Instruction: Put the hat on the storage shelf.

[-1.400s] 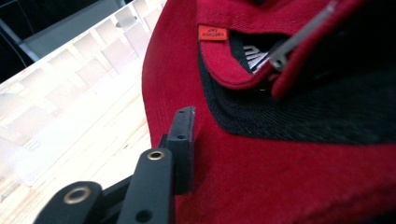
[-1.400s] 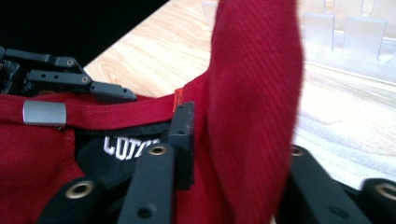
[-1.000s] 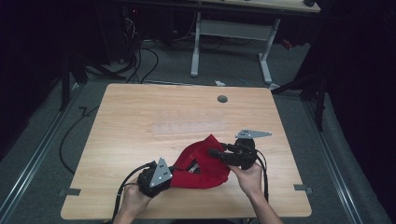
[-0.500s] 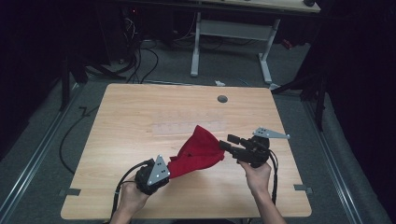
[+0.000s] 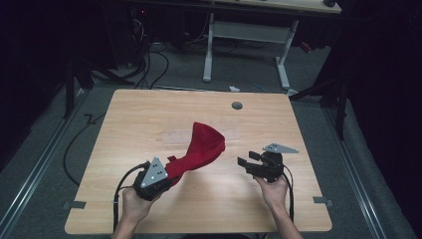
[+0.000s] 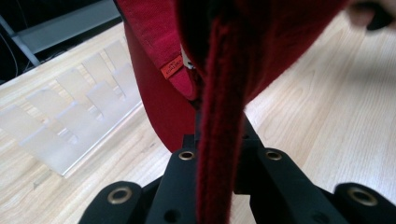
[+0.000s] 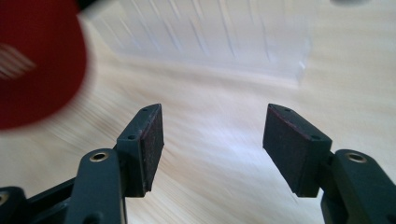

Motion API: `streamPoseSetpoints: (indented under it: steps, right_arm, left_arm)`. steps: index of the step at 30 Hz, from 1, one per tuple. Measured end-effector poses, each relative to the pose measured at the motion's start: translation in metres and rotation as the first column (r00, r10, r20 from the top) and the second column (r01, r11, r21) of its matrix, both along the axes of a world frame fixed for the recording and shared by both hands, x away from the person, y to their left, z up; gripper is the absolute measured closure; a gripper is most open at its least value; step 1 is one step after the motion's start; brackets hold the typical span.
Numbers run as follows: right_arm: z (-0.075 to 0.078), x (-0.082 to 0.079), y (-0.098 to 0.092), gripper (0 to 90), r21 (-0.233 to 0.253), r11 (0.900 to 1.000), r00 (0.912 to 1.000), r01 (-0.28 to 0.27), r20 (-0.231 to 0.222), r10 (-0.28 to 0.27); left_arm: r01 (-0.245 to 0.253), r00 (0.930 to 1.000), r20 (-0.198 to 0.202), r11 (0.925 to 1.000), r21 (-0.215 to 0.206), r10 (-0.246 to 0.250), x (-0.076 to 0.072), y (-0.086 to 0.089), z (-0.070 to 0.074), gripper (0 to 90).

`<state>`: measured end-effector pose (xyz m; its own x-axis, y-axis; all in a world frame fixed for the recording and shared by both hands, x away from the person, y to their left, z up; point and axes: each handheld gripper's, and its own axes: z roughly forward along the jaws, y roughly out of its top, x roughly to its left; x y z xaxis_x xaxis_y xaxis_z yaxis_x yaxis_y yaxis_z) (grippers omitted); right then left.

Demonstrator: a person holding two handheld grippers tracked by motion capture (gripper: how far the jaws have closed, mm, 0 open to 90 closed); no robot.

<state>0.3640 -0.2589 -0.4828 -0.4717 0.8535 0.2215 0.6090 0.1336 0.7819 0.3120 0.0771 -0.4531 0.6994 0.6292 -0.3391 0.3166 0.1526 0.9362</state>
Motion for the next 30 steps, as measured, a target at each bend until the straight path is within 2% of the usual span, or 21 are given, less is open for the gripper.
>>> streamPoseSetpoints:
  steps: [2, 4, 7, 11, 13, 14, 15, 20, 25, 29, 30]
  right_arm:
    - [-0.012, 0.001, 0.002, 38.3, -0.097, 0.995, 0.9995, 0.020, -0.023, -0.022]
    - [-0.021, 0.001, 0.003, 38.3, -0.170, 0.985, 0.9990, 0.030, -0.028, -0.036]
    - [-0.029, 0.000, 0.002, 38.0, -0.231, 0.971, 0.9982, 0.056, -0.007, -0.060]
    - [-0.040, -0.003, 0.000, 36.9, -0.245, 0.967, 0.9970, 0.074, -0.003, -0.077]
    - [-0.046, -0.004, 0.001, 35.4, -0.262, 0.963, 0.9976, 0.065, -0.008, -0.069]
    - [-0.048, -0.005, 0.002, 35.3, -0.271, 0.960, 0.9979, 0.065, 0.015, -0.063]
    - [-0.048, -0.006, 0.003, 35.4, -0.276, 0.959, 0.9980, 0.063, 0.017, -0.061]
    - [-0.049, -0.006, 0.003, 35.0, -0.268, 0.962, 0.9985, 0.054, 0.012, -0.053]
    - [-0.049, -0.006, 0.003, 34.5, -0.269, 0.962, 0.9987, 0.050, 0.011, -0.049]
    - [-0.049, -0.006, 0.003, 34.1, -0.268, 0.962, 0.9987, 0.051, 0.009, -0.050]
    - [-0.049, -0.006, 0.003, 34.0, -0.269, 0.962, 0.9987, 0.050, 0.010, -0.049]
  left_arm:
    - [-0.007, 1.0000, 0.000, 0.9998, -0.020, 0.007, 0.004, 0.004, 0.003, 84.7]
    - [-0.020, 0.9998, -0.007, 0.9985, -0.051, 0.020, 0.009, 0.007, 0.006, 84.7]
    - [-0.031, 0.9994, -0.019, 0.9960, -0.084, 0.030, 0.016, 0.014, 0.009, 84.7]
    - [-0.063, 0.9975, -0.040, 0.9912, -0.116, 0.059, 0.025, 0.022, 0.013, 84.6]
    - [-0.075, 0.9966, -0.044, 0.9884, -0.132, 0.070, 0.028, 0.025, 0.017, 84.6]
    - [-0.083, 0.9960, -0.045, 0.9867, -0.140, 0.078, 0.030, 0.027, 0.019, 84.6]
    - [-0.090, 0.9953, -0.047, 0.9851, -0.146, 0.084, 0.032, 0.028, 0.022, 84.5]
    - [-0.114, 0.9919, -0.079, 0.9710, -0.210, 0.099, 0.045, 0.036, 0.032, 84.5]
    - [-0.154, 0.9871, -0.078, 0.9634, -0.220, 0.140, 0.058, 0.038, 0.041, 84.5]
    - [-0.188, 0.9815, -0.082, 0.9497, -0.250, 0.173, 0.069, 0.041, 0.045, 84.5]
    - [-0.196, 0.9801, -0.081, 0.9486, -0.249, 0.181, 0.072, 0.041, 0.045, 84.5]
